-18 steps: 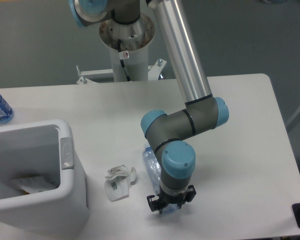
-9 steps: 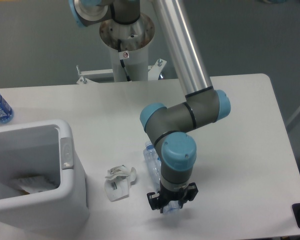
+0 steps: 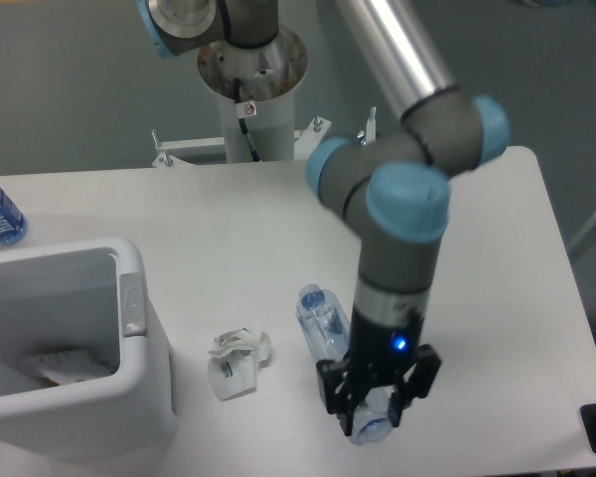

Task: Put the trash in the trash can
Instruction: 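Carry the bottle over the white bin and release it inside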

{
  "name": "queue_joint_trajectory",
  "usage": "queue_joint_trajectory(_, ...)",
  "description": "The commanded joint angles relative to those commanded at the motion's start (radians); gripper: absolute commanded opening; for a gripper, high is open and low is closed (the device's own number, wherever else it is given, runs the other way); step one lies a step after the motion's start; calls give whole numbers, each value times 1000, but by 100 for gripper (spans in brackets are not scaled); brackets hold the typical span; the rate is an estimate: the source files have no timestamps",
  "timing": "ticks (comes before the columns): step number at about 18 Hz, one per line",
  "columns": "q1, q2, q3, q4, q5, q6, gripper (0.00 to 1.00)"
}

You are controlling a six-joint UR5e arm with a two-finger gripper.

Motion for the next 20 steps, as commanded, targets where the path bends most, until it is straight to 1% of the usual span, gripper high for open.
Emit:
queue_joint_trajectory(2,-14,32,5,15,-6,2,51)
queue_joint_trajectory(3,-20,40,14,38,-8,-3,51)
queue_joint_trajectory(5,-70,46,32,95,-8,-11,51)
queue_joint_trajectory(7,-107,69,34,121,-8,-11,52)
queue_joint_trajectory(9,-167,86,32,127,-9,-11,52)
queue_joint_trajectory(12,-222,98,37,132,-9,-15,52)
queue_joint_trajectory(18,-359,95,32,132,-9,-15,52)
queue_joint_trajectory(20,-391,91,0,132,-9,-12,53)
